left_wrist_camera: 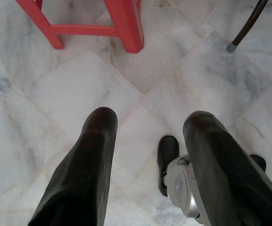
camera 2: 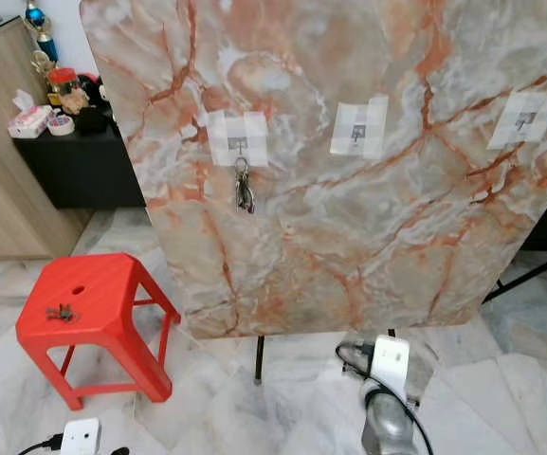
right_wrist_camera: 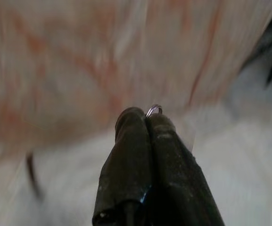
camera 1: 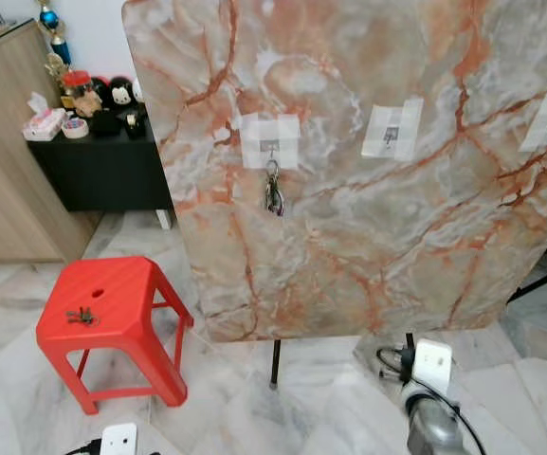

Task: Hang keys on a hook

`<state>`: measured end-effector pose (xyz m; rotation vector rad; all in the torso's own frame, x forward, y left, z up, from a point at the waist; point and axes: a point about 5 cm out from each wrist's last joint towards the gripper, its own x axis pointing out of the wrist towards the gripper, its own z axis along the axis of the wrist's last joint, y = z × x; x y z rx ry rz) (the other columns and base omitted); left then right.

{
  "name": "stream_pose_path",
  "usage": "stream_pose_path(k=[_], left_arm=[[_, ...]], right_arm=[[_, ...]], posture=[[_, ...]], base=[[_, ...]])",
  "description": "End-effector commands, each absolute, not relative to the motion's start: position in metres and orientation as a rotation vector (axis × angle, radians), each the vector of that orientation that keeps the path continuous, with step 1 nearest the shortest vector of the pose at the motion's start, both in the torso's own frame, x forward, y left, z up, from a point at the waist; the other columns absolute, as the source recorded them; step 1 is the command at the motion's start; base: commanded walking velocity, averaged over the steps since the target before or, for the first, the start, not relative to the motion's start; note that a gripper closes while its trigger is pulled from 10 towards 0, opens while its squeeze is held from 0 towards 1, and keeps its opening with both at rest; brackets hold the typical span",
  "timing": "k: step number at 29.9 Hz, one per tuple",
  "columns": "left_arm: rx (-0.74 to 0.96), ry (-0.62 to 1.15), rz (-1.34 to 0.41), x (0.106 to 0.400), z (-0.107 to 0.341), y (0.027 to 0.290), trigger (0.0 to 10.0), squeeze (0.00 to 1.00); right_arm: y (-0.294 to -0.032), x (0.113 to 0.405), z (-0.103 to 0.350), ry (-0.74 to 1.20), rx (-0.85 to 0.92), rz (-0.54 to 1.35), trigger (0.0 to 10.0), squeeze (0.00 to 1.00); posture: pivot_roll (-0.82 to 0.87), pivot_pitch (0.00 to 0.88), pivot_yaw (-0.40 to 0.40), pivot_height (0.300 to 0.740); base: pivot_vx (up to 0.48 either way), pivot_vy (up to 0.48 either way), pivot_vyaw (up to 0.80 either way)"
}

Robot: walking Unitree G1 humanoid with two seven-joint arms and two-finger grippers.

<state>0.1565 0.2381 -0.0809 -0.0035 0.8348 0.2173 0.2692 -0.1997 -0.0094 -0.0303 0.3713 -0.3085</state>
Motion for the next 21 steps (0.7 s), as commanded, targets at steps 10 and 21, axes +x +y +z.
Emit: stream_pose_path(k=[10,21], left_arm=[[-0.003,0.831,0.235,0.156,-0.080,0.241,10.0,0.00],[-0.022,0.824,0.258,0.157,-0.079,0.244,10.0,0.00]], right_arm=[[-0.218,0.270,0.023,0.112,-0.057,-0.516,10.0,0.00],[-0.206,0.285,0.050,-0.011,-0.136,-0.462,10.0,0.00]], posture=[[0.01,0.000,-0.023,0.736],[0.02,0.000,-0.029,0.736]], base=[[0.000,0.000,0.00],[0.000,0.000,0.00]])
